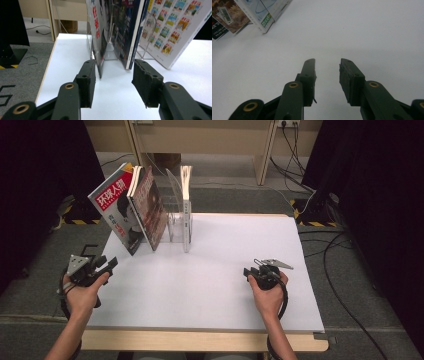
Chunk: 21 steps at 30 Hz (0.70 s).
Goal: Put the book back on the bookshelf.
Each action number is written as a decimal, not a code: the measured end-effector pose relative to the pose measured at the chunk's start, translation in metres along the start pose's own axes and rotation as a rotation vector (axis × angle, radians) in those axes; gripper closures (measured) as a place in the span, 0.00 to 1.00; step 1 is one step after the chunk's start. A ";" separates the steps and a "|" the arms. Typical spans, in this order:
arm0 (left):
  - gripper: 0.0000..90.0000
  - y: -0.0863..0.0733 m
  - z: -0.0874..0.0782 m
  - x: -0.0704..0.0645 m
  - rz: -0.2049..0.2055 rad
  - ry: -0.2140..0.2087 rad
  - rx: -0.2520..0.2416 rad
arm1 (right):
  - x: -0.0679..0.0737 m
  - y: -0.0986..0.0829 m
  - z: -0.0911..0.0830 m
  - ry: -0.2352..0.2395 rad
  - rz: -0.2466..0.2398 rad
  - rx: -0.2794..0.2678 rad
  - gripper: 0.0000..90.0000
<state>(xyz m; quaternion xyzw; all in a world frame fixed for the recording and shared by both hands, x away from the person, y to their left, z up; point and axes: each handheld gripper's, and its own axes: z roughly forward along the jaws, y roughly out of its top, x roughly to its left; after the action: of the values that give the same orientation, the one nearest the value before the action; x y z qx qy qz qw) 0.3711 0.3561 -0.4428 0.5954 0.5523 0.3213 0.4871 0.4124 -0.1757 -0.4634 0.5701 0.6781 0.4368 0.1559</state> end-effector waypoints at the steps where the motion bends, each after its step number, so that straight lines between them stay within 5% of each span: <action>1: 0.58 -0.002 0.000 0.000 0.002 0.000 0.006 | 0.000 0.000 0.000 0.000 0.000 0.000 0.73; 21: 0.57 -0.044 0.001 0.008 -0.007 0.008 0.088 | -0.001 -0.002 0.003 -0.002 0.001 0.011 0.73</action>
<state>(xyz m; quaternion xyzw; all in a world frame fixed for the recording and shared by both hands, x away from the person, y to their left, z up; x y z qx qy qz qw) 0.3586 0.3595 -0.4855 0.6131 0.5697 0.2974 0.4595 0.4138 -0.1750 -0.4669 0.5718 0.6800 0.4328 0.1530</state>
